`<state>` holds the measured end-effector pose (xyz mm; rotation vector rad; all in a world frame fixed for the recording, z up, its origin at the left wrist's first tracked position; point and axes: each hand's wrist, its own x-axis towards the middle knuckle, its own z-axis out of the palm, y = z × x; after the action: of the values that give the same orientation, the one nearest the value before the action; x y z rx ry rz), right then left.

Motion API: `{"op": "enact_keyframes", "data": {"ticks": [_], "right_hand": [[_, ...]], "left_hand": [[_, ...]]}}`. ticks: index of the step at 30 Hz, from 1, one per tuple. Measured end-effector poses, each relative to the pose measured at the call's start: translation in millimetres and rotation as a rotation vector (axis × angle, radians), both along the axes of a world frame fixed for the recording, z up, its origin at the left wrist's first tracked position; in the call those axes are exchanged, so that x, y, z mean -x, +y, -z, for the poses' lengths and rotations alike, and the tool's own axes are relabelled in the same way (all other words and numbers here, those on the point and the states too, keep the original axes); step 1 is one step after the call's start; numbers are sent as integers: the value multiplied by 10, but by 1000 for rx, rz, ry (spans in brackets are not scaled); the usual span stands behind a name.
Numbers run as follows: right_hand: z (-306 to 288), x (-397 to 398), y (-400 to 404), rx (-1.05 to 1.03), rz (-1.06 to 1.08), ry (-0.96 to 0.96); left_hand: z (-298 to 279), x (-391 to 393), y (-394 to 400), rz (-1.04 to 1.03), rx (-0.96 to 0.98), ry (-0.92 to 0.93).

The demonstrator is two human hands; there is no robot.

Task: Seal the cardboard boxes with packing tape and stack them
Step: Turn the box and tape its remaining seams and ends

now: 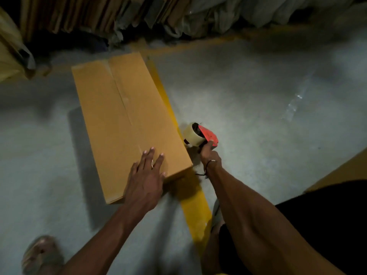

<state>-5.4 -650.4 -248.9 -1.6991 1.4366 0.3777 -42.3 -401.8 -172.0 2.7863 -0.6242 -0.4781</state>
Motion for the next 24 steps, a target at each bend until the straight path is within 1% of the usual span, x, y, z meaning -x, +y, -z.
{"op": "enact_keyframes", "data": {"ticks": [3, 6, 8, 11, 14, 17, 19, 22, 24], "right_hand": [[-394, 85, -42, 7, -1, -51], [-783, 105, -195, 32, -79, -145], [-1176, 126, -222, 16, -177, -193], [-2016, 231, -9, -62, -329, -302], [-2600, 394, 212, -202, -482, -388], [-3065, 704, 473, -388, -592, -432], [-3230, 928, 622, -472, -633, -461], [-3333, 1183, 839, -550, -682, -452], [-3387, 1269, 942, -576, -738, -457]], "left_hand": [[-271, -155, 69, 72, -54, 137], [-661, -303, 168, 30, -5, 238], [-951, -342, 239, -18, 13, 211], [-1481, -280, 451, -92, 63, 134], [-1984, -119, 736, -216, 190, 138], [-2313, 132, 979, -374, 371, 214], [-2405, 313, 1050, -484, 494, 298], [-2499, 571, 1050, -630, 653, 459], [-2582, 735, 1028, -759, 830, 576]]}}
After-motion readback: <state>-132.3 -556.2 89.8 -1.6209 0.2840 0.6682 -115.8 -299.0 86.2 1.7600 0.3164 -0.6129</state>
